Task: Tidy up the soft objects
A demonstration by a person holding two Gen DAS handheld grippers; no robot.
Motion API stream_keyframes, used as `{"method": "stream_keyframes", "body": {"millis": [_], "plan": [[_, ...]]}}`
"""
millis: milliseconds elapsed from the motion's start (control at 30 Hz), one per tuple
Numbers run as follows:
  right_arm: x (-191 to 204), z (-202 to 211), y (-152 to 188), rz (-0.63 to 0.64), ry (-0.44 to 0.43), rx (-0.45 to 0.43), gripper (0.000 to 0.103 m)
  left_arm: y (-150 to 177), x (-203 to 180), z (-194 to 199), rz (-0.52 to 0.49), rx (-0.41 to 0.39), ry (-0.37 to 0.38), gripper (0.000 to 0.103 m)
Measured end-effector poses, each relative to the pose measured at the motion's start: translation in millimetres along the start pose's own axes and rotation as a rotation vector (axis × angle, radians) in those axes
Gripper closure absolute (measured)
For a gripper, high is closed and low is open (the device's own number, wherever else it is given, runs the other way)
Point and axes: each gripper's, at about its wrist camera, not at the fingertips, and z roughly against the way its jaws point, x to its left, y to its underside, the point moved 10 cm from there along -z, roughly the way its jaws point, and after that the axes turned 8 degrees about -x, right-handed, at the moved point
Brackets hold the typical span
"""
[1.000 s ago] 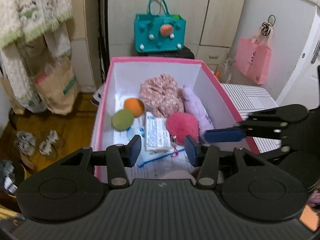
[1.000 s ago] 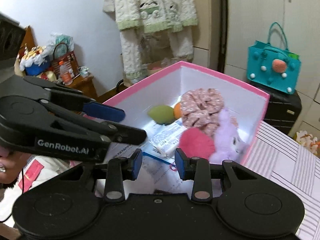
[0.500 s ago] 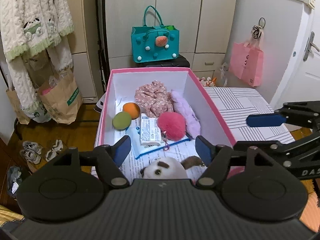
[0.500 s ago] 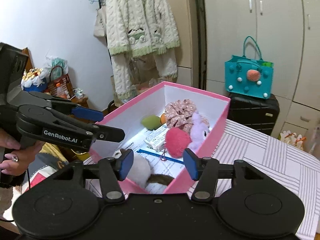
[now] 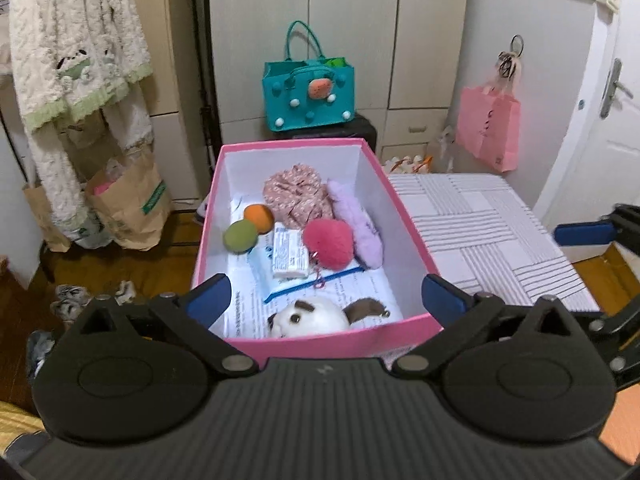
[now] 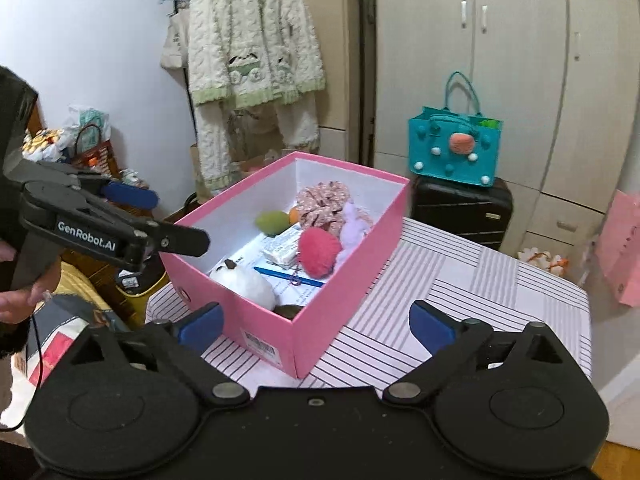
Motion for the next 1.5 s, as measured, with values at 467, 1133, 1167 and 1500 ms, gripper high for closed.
{"method": "stream_keyframes", "body": {"millis": [467,1133,1167,1500], "plan": [[-4.7,57.0,-1.2,0.027,0.077,-0.100,0.002,15.5,-50.0,29.0,-0.127,0.081,0.004,0.000],[-26.4,67.6,26.8,-0.087,0.316,-0.059,0.001,28.1,-58.7,41.0,-0.024,-0.010,-0.112,0.000],[-25.8,66.6,27.4,-0.089,0.328,-0.062,0.001,28.9,-57.4,40.1,-0.019,-0.009,-0.118,0.000],[-36.2,66.0,36.5,-0.122,0.462,-0.079,0.001,38.2,-51.9,36.8,-0.010,-0.023,-0.153,0.000]]}}
